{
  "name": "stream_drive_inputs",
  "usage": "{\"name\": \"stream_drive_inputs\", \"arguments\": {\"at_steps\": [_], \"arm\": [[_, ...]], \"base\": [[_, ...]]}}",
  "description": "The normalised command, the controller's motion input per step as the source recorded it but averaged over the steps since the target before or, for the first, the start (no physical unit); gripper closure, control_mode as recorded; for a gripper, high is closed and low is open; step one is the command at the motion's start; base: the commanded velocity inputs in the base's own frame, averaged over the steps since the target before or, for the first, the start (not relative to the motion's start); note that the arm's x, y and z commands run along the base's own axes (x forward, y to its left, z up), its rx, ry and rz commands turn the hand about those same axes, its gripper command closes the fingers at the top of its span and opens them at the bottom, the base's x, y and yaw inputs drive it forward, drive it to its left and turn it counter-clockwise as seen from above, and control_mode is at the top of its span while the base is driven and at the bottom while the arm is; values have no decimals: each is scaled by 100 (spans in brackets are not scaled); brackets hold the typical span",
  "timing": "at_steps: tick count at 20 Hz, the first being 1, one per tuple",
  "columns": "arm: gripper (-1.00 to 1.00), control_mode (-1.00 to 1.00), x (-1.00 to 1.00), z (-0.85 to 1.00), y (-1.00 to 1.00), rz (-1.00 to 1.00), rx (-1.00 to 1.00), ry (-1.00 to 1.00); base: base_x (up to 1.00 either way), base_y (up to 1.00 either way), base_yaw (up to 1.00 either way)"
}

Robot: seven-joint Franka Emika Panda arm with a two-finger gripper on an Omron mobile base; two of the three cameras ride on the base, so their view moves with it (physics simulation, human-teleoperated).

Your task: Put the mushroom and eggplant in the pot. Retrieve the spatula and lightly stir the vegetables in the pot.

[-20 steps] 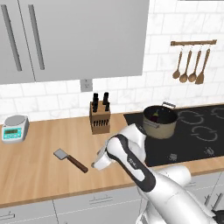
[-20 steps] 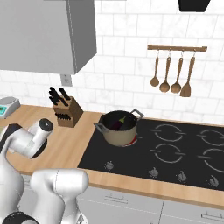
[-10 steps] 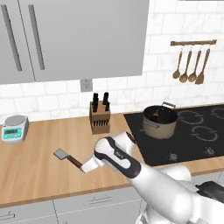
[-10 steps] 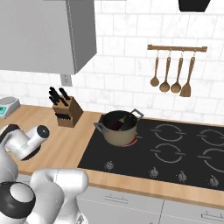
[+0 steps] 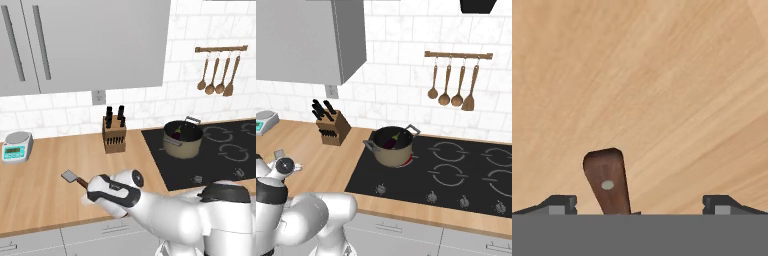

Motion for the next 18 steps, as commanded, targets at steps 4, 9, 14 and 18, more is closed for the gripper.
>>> {"name": "stream_drive_inputs", "arguments": {"at_steps": [4,9,14,18], "arm": [[-100,-100,-4,41,13,-39,-15,3],[-100,-100,0,75,0,-35,-14,2],[-100,-100,6,49,28,-26,-12,14],[-100,-100,9,47,36,-16,-8,26]], "base": [[0,0,0],[0,0,0],[0,0,0],[0,0,0]]}}
